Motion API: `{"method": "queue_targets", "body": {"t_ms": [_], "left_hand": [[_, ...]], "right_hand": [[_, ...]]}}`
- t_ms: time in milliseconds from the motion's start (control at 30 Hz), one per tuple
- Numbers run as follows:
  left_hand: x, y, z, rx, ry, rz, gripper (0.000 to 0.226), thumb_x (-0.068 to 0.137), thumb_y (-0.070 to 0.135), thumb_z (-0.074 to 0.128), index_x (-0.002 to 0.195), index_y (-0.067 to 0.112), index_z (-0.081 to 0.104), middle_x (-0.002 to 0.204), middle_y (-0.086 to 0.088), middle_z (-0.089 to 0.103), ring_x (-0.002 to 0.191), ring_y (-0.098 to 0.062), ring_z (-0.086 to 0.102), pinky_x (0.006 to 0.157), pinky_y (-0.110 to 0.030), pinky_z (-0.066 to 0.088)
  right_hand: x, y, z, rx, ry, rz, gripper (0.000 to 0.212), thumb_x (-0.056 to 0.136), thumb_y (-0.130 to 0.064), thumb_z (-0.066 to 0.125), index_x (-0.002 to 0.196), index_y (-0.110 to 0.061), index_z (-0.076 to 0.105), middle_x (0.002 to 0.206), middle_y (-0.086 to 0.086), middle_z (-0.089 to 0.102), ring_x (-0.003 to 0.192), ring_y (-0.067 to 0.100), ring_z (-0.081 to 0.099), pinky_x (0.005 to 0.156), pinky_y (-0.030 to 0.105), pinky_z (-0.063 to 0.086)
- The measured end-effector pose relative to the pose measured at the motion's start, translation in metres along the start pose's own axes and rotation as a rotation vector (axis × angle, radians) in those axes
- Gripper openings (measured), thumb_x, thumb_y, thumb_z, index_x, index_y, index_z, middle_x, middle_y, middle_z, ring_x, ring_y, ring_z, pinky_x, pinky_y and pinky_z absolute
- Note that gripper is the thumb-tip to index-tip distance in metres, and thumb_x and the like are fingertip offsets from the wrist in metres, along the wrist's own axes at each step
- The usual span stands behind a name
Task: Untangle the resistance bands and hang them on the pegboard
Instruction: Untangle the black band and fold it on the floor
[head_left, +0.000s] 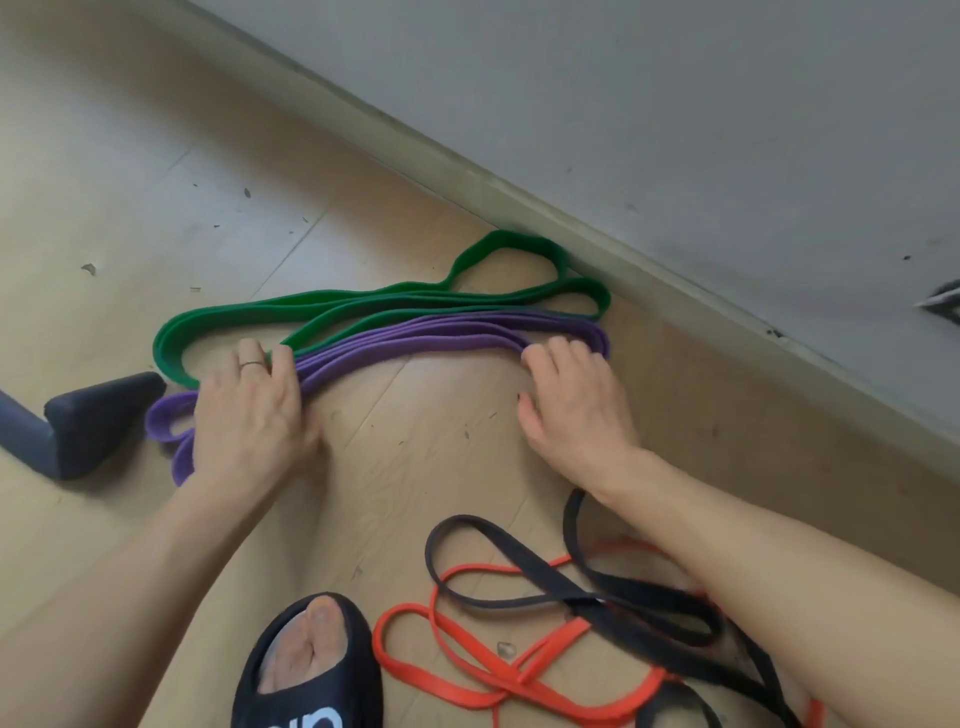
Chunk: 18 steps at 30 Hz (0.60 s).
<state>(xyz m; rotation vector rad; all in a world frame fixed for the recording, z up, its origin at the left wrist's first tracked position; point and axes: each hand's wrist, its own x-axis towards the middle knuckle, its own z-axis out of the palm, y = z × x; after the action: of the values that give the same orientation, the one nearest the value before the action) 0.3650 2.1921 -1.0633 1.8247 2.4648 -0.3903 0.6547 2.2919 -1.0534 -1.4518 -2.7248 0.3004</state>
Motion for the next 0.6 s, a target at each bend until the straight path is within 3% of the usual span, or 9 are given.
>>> {"method": "queue_targets", "body": {"t_ms": [100,200,300,367,467,600], "left_hand": [[-0.006,0.042,-0.016,-0.06,-0.008,0.145,0.05,0.066,0.027,0.08,0.101,0.004,0.052,0.094,-0.024,0.053,0.083,-0.039,0.053,0.065,-0.044,0.043],[-0.018,0.09,-0.035,-0.176,-0.054,0.27,0.047,0.075,0.035,0.074,0.108,0.011,0.052,0.104,-0.016,0.052,0.092,-0.036,0.054,0.074,-0.044,0.048],[-0.036,0.123,-0.059,-0.281,-0.187,0.33,0.048,0.086,0.037,0.061,0.126,0.015,0.046,0.118,-0.01,0.049,0.109,-0.03,0.052,0.088,-0.04,0.047],[-0.055,0.131,-0.075,-0.201,-0.294,0.458,0.058,0.089,0.038,0.058,0.138,0.015,0.038,0.128,-0.01,0.046,0.114,-0.029,0.05,0.093,-0.038,0.045],[-0.083,0.123,-0.103,-0.13,-0.406,0.594,0.075,0.089,0.037,0.059,0.152,0.017,0.024,0.145,-0.009,0.04,0.127,-0.029,0.046,0.104,-0.038,0.042],[-0.092,0.111,-0.178,-0.418,-0.585,0.45,0.089,0.091,0.039,0.071,0.159,0.02,0.016,0.157,-0.008,0.039,0.138,-0.024,0.045,0.111,-0.035,0.041]], "right_hand": [[-0.048,-0.026,-0.001,0.233,-0.285,0.082,0.019,0.096,-0.031,0.056,0.11,-0.017,0.056,0.106,0.002,0.061,0.101,0.024,0.056,0.09,0.041,0.049],[-0.08,-0.045,0.009,0.111,-0.559,0.038,0.033,0.095,-0.031,0.058,0.124,-0.016,0.056,0.124,0.008,0.061,0.12,0.029,0.051,0.101,0.04,0.041],[-0.097,-0.055,0.012,0.117,-0.658,0.159,0.028,0.097,-0.017,0.057,0.125,-0.014,0.057,0.124,0.016,0.063,0.12,0.038,0.057,0.097,0.04,0.046],[-0.102,-0.055,0.004,0.217,-0.635,0.266,0.024,0.097,-0.013,0.053,0.121,-0.013,0.058,0.121,0.017,0.064,0.115,0.041,0.061,0.088,0.04,0.049],[-0.104,-0.049,-0.035,0.349,-0.455,0.331,0.015,0.095,-0.011,0.051,0.109,-0.015,0.052,0.113,0.011,0.061,0.105,0.039,0.06,0.075,0.037,0.042],[-0.112,-0.025,-0.121,0.43,-0.279,0.345,0.011,0.094,-0.015,0.053,0.097,-0.019,0.043,0.101,0.001,0.05,0.095,0.034,0.055,0.069,0.036,0.036]]}}
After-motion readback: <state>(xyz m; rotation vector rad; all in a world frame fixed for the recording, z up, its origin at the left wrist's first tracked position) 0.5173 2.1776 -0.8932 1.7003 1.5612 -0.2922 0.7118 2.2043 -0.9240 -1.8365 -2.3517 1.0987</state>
